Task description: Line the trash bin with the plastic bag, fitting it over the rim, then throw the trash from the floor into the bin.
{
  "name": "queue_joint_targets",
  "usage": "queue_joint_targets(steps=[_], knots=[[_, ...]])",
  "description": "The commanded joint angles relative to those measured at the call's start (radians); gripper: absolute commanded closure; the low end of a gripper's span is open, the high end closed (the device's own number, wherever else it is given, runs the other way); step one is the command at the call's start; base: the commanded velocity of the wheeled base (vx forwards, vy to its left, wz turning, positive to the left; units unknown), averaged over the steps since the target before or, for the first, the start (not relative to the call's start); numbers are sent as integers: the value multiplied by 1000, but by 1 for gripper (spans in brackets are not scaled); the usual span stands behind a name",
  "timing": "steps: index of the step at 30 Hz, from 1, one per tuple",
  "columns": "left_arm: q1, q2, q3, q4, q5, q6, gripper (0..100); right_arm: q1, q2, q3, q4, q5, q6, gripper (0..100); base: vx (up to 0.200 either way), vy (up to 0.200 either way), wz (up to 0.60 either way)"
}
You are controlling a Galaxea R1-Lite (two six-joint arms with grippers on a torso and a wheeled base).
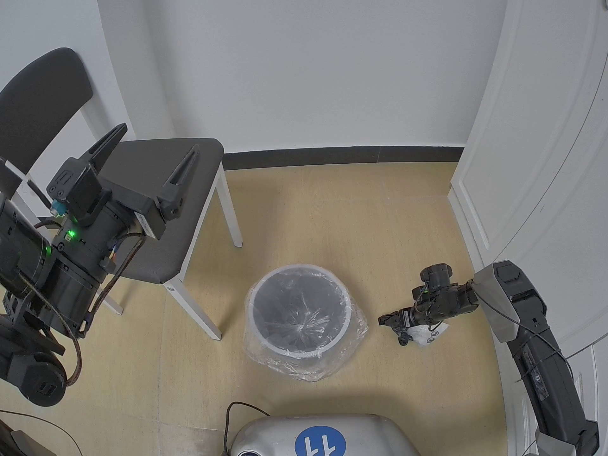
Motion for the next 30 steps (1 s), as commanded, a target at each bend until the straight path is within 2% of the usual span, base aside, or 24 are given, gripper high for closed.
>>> queue_joint_targets(steps=[1,9,10,13,25,30], knots=[[0,5,1,-1,0,0,0,0,-1,0,2,2,0,0,0,0,0],[-2,7,1,-2,0,1,0,0,-3,0,20,2,2,0,0,0,0],[-2,5,1,-2,0,1,0,0,-6,0,51,2,-1,100,0,0,0],[-2,2,-1,-2,0,1,0,0,-8,0,89,-5,-21,100,0,0,0],[-3,3,1,-2,0,1,0,1,-8,0,81,-18,-20,100,0,0,0],[-12,5,9,-2,2,1,0,-2,-34,0,26,-61,-8,100,0,0,0]])
